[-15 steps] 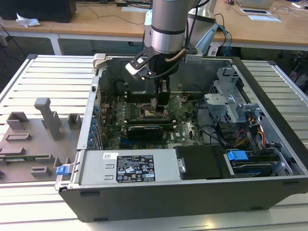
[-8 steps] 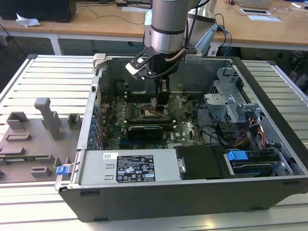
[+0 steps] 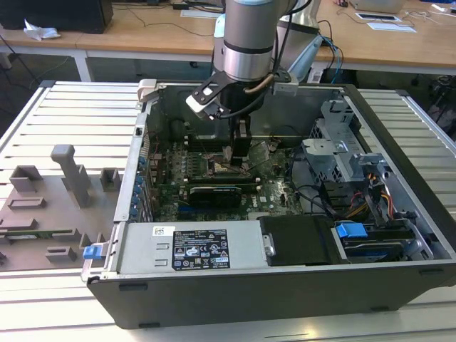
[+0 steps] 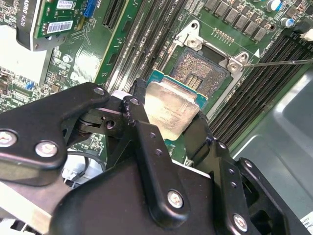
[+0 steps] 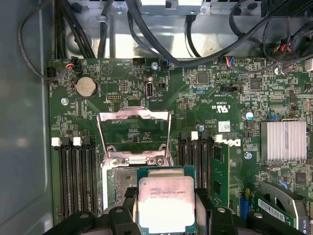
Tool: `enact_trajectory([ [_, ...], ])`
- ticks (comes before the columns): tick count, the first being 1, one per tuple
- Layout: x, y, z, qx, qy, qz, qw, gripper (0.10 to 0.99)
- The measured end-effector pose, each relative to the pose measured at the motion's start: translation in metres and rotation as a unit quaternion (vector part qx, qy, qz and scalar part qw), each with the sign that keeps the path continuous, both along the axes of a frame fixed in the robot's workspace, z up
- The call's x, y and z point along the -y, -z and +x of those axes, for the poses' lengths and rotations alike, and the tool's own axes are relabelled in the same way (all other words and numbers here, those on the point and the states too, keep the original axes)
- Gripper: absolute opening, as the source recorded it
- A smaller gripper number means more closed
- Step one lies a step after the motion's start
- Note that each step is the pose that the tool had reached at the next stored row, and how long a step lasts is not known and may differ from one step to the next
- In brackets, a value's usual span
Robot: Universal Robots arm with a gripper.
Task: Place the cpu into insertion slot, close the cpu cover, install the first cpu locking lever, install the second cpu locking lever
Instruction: 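Place the cpu into insertion slot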
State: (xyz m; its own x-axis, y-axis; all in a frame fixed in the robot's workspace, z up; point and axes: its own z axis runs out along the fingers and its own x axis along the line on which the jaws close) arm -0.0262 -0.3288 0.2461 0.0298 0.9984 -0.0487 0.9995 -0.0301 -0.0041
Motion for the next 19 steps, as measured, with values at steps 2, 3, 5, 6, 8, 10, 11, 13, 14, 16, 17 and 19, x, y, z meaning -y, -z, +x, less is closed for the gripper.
enact_trajectory([
  [2,0.0000,0.0012,0.0000,0.0000,0.000,0.0000,1.0000,0.545],
  [3,-0.0001,0.0025,0.0000,0.0000,0.000,0.0000,1.0000,0.545],
  [5,-0.0008,0.0037,-0.0001,-0.0001,0.000,-0.0001,1.0000,0.545],
  [6,-0.0024,0.0046,0.0000,0.0000,0.000,0.0000,1.0000,0.545],
  [8,-0.0082,0.0061,0.0000,0.0000,0.000,0.0000,1.0000,0.545],
  [10,-0.0116,0.0072,0.0000,0.0000,0.000,0.0000,1.0000,0.545],
  [11,-0.0127,0.0083,-0.0005,0.0000,-0.001,0.0001,1.0000,0.545],
  [13,-0.0130,0.0093,-0.0010,0.0000,-0.003,0.0000,1.0000,0.545],
  [14,-0.0130,0.0097,-0.0012,0.0000,-0.005,0.0000,1.0000,0.545],
  [16,-0.0134,0.0102,-0.0012,0.0000,-0.015,0.0000,0.9999,0.545],
  [17,-0.0135,0.0104,-0.0013,0.0000,-0.021,0.0000,0.9998,0.545],
  [19,-0.0138,0.0107,-0.0013,-0.0001,-0.033,0.0000,0.9995,0.545],
])
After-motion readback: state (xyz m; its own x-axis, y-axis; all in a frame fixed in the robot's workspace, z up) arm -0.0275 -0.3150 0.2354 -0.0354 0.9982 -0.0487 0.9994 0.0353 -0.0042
